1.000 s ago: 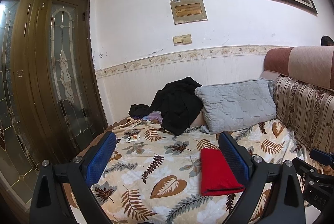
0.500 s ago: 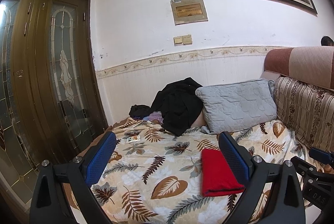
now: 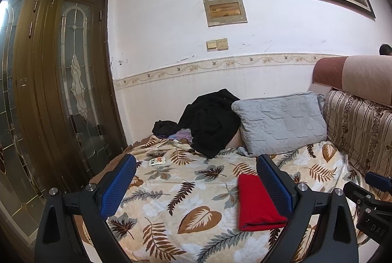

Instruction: Fold small clothes

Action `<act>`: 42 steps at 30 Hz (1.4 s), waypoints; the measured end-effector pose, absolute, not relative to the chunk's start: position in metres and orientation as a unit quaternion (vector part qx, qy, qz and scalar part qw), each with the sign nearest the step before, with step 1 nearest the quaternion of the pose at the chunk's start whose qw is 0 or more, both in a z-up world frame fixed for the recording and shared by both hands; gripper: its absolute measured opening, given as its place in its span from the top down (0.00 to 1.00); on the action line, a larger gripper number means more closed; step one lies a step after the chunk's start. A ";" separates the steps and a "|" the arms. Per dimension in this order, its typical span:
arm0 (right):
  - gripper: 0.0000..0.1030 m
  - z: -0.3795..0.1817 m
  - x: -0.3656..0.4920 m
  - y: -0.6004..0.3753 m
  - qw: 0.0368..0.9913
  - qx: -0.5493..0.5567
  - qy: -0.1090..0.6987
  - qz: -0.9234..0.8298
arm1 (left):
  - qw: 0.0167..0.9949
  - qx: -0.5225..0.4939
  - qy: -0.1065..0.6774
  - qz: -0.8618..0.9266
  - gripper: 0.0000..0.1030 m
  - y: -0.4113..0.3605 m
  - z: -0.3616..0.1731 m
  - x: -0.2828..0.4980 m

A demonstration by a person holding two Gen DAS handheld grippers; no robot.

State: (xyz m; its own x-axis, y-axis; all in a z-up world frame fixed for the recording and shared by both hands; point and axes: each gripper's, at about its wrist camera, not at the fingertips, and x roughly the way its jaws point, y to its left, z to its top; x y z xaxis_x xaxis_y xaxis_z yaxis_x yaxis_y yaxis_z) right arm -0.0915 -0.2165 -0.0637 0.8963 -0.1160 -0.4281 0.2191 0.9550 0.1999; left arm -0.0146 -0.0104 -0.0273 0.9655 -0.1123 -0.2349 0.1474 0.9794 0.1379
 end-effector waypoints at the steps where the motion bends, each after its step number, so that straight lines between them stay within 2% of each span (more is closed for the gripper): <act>1: 0.37 -0.064 -0.091 -0.216 0.966 0.122 0.211 -0.087 | 0.988 0.077 0.114 -0.066 0.05 -0.011 -0.027 -0.015; 42: 0.37 -0.071 -0.059 -0.217 0.962 0.113 0.228 -0.104 | 0.985 0.073 0.128 -0.091 0.05 -0.016 -0.043 0.018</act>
